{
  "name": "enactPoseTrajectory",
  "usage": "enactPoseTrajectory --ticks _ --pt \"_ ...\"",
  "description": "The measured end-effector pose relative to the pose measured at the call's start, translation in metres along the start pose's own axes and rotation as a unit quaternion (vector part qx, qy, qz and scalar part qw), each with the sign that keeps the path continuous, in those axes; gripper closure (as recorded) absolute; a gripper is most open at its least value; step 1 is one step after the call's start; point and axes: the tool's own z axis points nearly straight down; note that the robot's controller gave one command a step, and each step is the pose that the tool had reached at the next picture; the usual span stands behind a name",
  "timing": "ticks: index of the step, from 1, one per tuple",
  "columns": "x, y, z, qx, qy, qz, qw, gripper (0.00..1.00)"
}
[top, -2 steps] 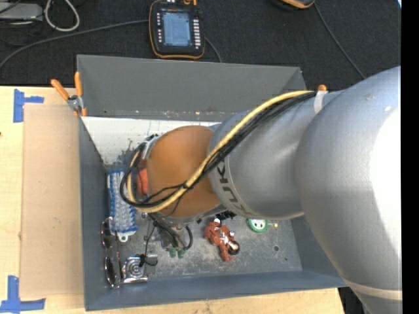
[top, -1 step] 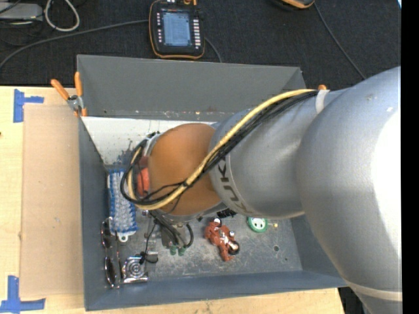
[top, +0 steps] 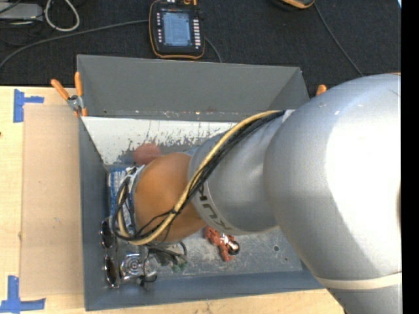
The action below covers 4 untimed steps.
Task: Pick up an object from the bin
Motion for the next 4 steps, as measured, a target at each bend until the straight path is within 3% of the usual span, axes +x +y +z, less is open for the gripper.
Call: enactPoseTrajectory --ticks 1,2,3,4 --pt "-0.002 -0.003 -0.027 -0.001 0.0057 -0.061 0.9981 0.0" --pt "-0.002 -0.003 -0.007 0.0 -0.0016 0.0 1.0 0.0" --pt "0.001 0.0 -0.001 0.002 -0.0015 -0.272 0.9623 0.0" --pt "-0.001 0.001 -0.001 0.003 -0.008 -0.169 0.9857 1.0"
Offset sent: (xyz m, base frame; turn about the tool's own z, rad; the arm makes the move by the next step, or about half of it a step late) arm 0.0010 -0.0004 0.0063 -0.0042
